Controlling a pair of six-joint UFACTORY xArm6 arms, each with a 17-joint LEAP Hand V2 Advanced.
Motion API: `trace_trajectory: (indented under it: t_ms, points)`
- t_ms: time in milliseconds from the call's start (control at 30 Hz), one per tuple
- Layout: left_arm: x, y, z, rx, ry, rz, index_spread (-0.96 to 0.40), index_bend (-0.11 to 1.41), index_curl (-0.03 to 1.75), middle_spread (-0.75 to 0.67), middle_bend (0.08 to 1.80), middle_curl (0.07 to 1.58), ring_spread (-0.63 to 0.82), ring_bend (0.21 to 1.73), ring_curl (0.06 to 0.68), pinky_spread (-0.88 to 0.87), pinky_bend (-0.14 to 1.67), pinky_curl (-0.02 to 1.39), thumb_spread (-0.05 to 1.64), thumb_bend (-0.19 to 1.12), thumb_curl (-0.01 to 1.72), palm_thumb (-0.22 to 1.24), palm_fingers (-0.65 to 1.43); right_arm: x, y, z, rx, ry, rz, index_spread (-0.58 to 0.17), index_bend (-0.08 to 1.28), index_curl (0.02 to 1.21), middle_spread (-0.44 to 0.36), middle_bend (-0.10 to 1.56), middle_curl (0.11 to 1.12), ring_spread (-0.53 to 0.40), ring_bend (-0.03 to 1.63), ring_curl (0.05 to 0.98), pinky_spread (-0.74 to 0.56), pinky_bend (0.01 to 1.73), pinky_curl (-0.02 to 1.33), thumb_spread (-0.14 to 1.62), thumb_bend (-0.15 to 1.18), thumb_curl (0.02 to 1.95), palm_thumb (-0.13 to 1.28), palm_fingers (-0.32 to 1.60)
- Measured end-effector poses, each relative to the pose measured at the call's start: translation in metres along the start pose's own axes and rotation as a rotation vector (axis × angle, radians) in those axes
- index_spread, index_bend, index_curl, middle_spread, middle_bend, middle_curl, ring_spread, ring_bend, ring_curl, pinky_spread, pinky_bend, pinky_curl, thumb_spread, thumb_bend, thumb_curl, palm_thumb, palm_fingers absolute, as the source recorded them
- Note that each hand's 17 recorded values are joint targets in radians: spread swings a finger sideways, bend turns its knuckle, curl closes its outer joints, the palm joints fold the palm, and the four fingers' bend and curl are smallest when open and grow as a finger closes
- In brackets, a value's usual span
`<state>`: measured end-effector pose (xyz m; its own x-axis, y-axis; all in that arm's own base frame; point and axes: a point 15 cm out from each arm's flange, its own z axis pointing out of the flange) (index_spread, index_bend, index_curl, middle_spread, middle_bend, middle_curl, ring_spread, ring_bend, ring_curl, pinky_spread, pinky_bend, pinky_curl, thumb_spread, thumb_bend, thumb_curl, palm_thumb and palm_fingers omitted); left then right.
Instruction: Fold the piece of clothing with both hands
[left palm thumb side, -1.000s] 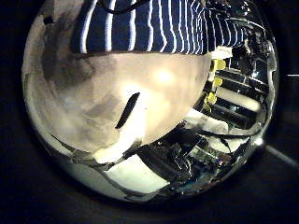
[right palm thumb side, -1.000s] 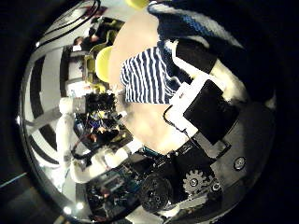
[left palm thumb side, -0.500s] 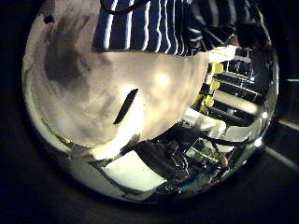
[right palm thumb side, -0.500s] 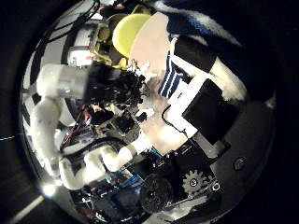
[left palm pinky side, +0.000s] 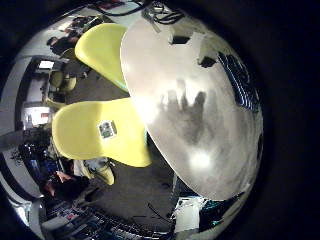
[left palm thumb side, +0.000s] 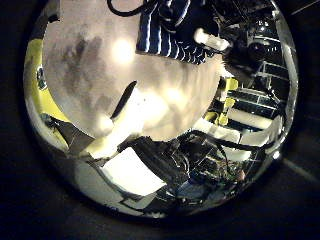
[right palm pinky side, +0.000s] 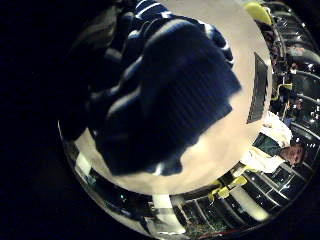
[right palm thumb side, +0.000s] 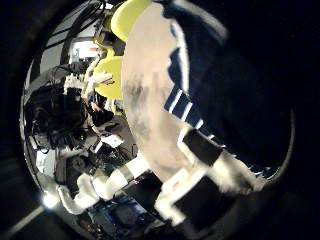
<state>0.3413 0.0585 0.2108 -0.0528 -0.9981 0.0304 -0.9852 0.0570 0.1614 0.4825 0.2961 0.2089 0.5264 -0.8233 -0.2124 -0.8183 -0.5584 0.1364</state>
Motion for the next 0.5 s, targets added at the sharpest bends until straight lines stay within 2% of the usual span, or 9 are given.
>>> trace_trajectory:
  t_ms: [133,233,400,500]
  points:
    - [0.003,0.003,0.003,-0.006,0.005,-0.001,-0.06,0.19,0.44,0.06,0.19,0.36,0.11,0.65,0.209,0.15,0.3,0.37,1.24,-0.01,0.31,0.42,0.32,-0.003,0.007,-0.039,0.057,0.0,-0.027,-0.501,0.13,0.54,-0.126,0.45,0.5,-0.004,0.97,0.427,0.15,0.98,0.68,1.15,-0.04,0.44,0.5,-0.07]
    - [0.008,0.001,0.002,-0.001,0.009,0.003,-0.06,0.19,0.44,0.06,0.19,0.36,0.11,0.65,0.206,0.15,0.3,0.37,1.24,-0.01,0.31,0.42,0.32,-0.006,0.017,-0.076,0.108,0.006,-0.044,-0.504,0.13,0.49,-0.116,0.41,0.47,0.045,0.92,0.399,0.25,0.95,0.64,1.15,-0.03,0.42,0.48,-0.08]
    - [0.015,-0.002,-0.002,0.007,0.009,0.006,-0.07,0.19,0.45,0.06,0.19,0.36,0.1,0.65,0.203,0.14,0.3,0.37,1.23,-0.02,0.32,0.42,0.32,-0.007,0.052,-0.121,0.117,0.003,-0.085,-0.516,0.13,0.39,-0.145,0.33,0.42,0.099,0.83,0.351,0.36,0.9,0.58,1.16,-0.01,0.41,0.5,-0.07]
    - [0.02,0.0,-0.008,0.008,0.011,0.008,-0.07,0.19,0.45,0.06,0.19,0.36,0.1,0.65,0.201,0.13,0.3,0.37,1.23,-0.02,0.32,0.41,0.32,0.006,0.068,-0.137,0.116,0.007,-0.076,-0.505,0.14,0.34,-0.197,0.31,0.4,0.086,0.83,0.336,0.39,0.89,0.55,1.18,-0.01,0.42,0.55,-0.01]
